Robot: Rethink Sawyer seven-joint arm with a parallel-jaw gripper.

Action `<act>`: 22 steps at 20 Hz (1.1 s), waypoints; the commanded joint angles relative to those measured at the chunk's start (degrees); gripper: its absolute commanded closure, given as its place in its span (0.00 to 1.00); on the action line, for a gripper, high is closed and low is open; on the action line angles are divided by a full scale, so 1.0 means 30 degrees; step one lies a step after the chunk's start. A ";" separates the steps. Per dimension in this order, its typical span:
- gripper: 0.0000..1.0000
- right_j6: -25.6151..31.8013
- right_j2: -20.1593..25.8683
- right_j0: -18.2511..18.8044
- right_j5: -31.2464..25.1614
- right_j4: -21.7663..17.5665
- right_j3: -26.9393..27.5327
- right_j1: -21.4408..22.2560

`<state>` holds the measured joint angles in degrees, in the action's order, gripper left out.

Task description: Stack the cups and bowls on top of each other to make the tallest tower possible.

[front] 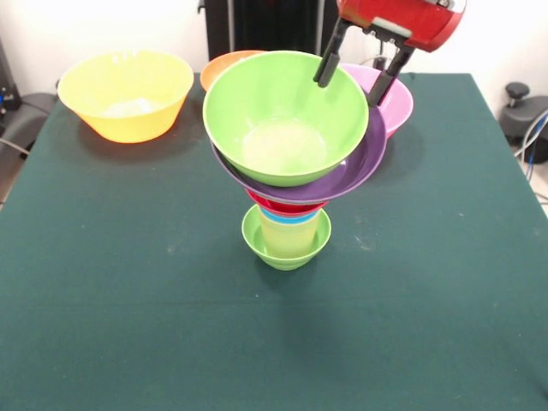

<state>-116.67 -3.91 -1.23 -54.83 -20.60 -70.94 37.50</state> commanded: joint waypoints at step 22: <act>0.00 -0.0770 0.0944 -0.0358 -0.1363 0.1038 -0.1527 0.0480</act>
<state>-116.67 -3.92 -1.23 -54.84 -18.45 -70.95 40.80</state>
